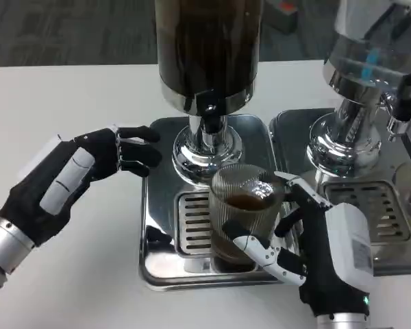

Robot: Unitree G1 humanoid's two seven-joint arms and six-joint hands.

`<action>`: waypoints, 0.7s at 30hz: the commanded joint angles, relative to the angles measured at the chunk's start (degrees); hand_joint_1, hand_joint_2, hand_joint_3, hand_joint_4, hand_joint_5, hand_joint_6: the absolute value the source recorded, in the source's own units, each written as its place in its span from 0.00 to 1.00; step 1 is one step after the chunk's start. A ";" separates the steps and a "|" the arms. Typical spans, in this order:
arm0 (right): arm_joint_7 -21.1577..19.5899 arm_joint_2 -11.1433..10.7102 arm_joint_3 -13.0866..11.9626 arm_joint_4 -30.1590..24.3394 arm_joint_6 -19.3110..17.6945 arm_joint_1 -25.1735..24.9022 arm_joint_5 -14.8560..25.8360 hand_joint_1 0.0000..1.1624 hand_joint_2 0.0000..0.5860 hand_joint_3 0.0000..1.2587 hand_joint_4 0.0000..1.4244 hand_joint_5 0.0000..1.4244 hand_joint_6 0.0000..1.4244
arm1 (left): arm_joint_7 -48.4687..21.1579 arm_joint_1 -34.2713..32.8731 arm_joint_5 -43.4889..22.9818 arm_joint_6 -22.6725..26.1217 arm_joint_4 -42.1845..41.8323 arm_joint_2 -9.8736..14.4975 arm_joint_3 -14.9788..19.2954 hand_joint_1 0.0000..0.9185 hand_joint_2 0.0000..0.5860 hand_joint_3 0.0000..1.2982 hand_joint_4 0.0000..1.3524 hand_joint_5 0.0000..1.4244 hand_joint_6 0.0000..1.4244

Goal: Grasp the cup under the faucet to collect the drink, then remove the cup.

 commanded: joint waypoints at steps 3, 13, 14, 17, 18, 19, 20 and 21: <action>-2.25 0.08 -0.49 -1.64 -2.17 0.02 -0.27 0.28 0.43 0.44 0.48 0.64 0.90 | 0.10 0.95 0.97 -1.09 0.01 -0.12 -0.33 0.00 0.23 0.32 0.34 0.29 0.34; -3.29 -0.50 -0.80 -2.60 -1.85 0.72 -1.00 0.28 0.43 0.45 0.49 0.65 0.90 | 0.11 1.07 1.14 -2.29 -0.17 -0.34 -0.64 0.00 0.23 0.31 0.34 0.29 0.34; -3.44 -0.54 -0.83 -2.66 -1.79 0.82 -1.10 0.28 0.43 0.45 0.49 0.65 0.90 | 0.13 1.11 1.18 -2.41 -0.20 -0.36 -0.68 0.00 0.23 0.31 0.34 0.29 0.34; -3.77 -0.59 -1.00 -2.85 -1.76 1.15 -1.36 0.28 0.44 0.46 0.49 0.65 0.91 | 0.17 1.23 1.21 -2.81 -0.30 -0.37 -0.74 0.00 0.23 0.31 0.34 0.29 0.34; -3.90 -0.60 -1.10 -2.94 -1.78 1.30 -1.42 0.28 0.44 0.46 0.49 0.65 0.91 | 0.14 1.32 1.19 -2.99 -0.40 -0.34 -0.75 0.00 0.23 0.31 0.34 0.29 0.34; -3.99 -0.61 -1.19 -2.99 -1.82 1.41 -1.46 0.28 0.44 0.46 0.50 0.65 0.91 | 0.12 1.45 1.15 -3.14 -0.56 -0.33 -0.76 0.00 0.23 0.31 0.34 0.29 0.34; -4.11 -0.62 -1.27 -3.07 -1.85 1.54 -1.52 0.28 0.44 0.46 0.50 0.65 0.91 | 0.08 1.61 1.13 -3.33 -0.76 -0.31 -0.77 0.00 0.23 0.31 0.34 0.29 0.34; -4.20 -0.61 -1.36 -3.19 -1.91 1.68 -1.51 0.29 0.43 0.46 0.50 0.66 0.92 | 0.01 1.81 1.10 -3.57 -1.02 -0.28 -0.80 0.00 0.23 0.31 0.34 0.29 0.34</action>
